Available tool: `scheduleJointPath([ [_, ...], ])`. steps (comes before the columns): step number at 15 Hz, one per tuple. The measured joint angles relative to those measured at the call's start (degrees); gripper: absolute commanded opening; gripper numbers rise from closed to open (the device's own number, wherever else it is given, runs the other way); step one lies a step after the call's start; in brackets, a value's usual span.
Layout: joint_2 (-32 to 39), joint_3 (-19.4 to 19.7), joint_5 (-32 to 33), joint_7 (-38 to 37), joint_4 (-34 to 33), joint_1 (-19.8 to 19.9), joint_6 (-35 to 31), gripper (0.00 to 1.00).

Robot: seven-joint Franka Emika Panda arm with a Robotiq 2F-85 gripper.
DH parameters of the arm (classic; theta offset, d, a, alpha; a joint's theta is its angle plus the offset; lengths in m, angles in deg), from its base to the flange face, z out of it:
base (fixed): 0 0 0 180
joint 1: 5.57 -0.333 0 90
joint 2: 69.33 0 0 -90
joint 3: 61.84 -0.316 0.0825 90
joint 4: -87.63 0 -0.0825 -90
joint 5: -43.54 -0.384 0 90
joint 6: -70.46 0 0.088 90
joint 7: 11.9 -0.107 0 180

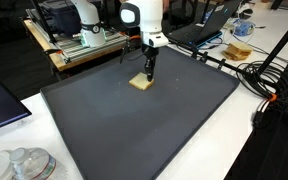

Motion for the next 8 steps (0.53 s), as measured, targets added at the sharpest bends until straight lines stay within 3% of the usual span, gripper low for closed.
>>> scheduleJointPath([
  [8,-1.6,-1.5,-4.8,-0.3,0.7,1.1,3.7,0.06],
])
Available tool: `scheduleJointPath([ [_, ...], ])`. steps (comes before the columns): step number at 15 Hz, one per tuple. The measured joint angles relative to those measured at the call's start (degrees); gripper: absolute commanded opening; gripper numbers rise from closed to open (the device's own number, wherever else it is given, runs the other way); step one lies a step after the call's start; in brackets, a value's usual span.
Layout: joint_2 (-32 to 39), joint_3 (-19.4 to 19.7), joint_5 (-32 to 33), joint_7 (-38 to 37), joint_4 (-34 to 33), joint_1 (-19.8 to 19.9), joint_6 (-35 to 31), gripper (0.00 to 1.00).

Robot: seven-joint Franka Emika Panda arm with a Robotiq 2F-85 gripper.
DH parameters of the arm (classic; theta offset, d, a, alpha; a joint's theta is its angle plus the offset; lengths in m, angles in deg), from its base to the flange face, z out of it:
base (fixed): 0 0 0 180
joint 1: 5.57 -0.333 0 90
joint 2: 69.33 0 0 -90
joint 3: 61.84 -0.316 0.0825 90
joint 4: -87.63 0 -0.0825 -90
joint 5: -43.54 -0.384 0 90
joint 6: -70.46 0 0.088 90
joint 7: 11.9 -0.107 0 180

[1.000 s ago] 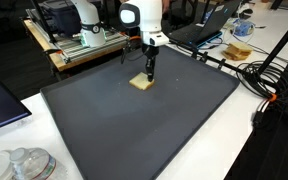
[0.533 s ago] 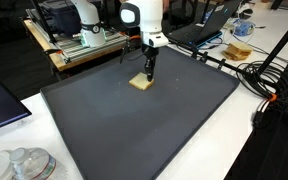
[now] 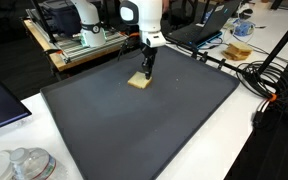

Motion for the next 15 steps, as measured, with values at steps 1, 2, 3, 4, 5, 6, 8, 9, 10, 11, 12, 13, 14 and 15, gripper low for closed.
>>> scheduleJointPath([
  [1,-0.4,-0.1,-0.2,-0.1,0.2,0.0,0.2,0.06],
  [2,-0.8,-0.1,-0.3,-0.2,0.4,0.0,0.3,0.06],
  [3,-1.3,-0.1,-0.5,-0.4,0.7,0.0,0.3,0.06],
  [4,-2.0,-0.1,-0.6,-0.5,1.1,0.0,0.4,0.06],
  [5,-2.5,-0.1,-0.6,-0.7,1.3,0.0,0.8,0.06],
  [6,-3.2,-0.1,-0.6,-1.0,1.5,0.0,1.2,0.06],
  [8,-4.5,-0.1,-0.6,-1.5,1.9,0.0,2.2,0.06],
  [9,-5.1,-0.1,-0.7,-1.6,2.1,0.0,2.5,0.06],
  [10,-5.8,-0.1,-1.1,-1.6,2.5,0.0,2.6,0.06],
  [11,-6.3,-0.1,-1.2,-1.9,2.7,0.0,2.8,0.06],
  [12,-6.8,-0.1,-1.2,-2.4,2.8,0.0,3.0,0.06],
  [13,-7.2,-0.1,-1.1,-3.2,2.8,-0.1,3.2,0.06],
  [14,-7.6,0.1,-1.0,-4.6,2.8,-0.4,3.4,0.06],
  [15,-8.0,0.3,-0.3,-6.5,2.7,-1.0,3.9,0.06],
])
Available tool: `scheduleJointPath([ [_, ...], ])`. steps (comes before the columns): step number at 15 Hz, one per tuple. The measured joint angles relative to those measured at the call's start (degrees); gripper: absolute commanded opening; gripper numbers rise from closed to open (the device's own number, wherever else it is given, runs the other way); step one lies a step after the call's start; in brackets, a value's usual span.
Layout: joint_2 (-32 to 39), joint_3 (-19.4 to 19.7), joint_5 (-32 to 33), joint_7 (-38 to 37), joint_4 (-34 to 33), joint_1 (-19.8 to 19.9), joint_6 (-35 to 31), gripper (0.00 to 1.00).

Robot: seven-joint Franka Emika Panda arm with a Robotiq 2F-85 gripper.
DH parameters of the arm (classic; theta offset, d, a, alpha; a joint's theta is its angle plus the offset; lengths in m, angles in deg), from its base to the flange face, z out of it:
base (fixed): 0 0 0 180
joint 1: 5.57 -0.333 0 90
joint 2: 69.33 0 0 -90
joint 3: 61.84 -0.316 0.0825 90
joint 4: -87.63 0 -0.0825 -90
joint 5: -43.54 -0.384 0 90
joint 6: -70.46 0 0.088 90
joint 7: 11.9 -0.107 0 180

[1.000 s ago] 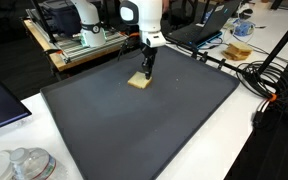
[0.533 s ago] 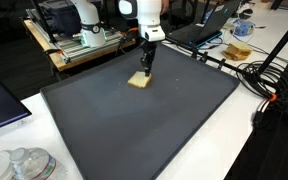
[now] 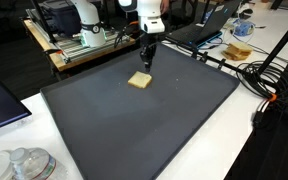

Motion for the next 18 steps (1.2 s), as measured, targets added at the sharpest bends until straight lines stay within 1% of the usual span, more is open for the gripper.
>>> scheduleJointPath([
  [2,-0.6,0.7,2.7,-5.4,-0.6,-1.9,2.4,0.06],
  [5,-0.6,1.8,9.0,-16.1,-2.7,-5.6,7.1,0.06],
  [11,1.3,2.1,20.5,-34.4,-9.4,-12.0,18.9,0.06],
  [13,3.2,1.9,23.4,-38.5,-12.2,-14.0,23.3,0.06],
  [15,5.8,1.6,25.2,-41.2,-15.3,-15.9,27.9,0.06],
  [18,10.2,1.0,25.8,-42.1,-20.3,-17.7,33.7,0.06],
])
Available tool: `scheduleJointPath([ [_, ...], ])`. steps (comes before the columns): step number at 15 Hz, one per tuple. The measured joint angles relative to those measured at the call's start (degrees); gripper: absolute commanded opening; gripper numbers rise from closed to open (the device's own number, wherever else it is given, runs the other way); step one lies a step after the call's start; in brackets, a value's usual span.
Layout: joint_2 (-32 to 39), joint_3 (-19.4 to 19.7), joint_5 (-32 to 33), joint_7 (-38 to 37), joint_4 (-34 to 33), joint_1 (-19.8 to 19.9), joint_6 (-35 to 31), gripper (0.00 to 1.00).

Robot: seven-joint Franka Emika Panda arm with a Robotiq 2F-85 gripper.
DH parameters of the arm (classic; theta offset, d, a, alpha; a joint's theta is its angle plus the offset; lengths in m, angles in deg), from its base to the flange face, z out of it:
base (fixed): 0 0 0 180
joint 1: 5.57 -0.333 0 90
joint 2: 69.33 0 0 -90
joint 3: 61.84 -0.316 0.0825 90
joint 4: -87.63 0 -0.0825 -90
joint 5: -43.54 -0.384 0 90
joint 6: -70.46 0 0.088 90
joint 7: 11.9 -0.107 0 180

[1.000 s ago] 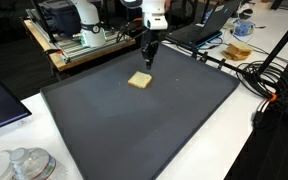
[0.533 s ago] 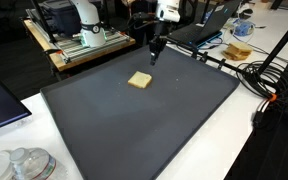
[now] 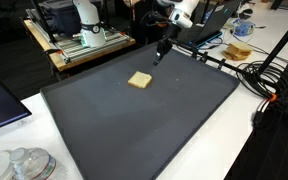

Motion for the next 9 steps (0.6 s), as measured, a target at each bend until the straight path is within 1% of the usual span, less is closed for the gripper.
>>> scheduleJointPath([
  [5,7.1,-0.2,0.0,1.4,-7.9,-0.7,6.0,0.06],
  [9,11.2,-0.1,-0.3,5.9,-13.3,-0.3,8.6,0.06],
])
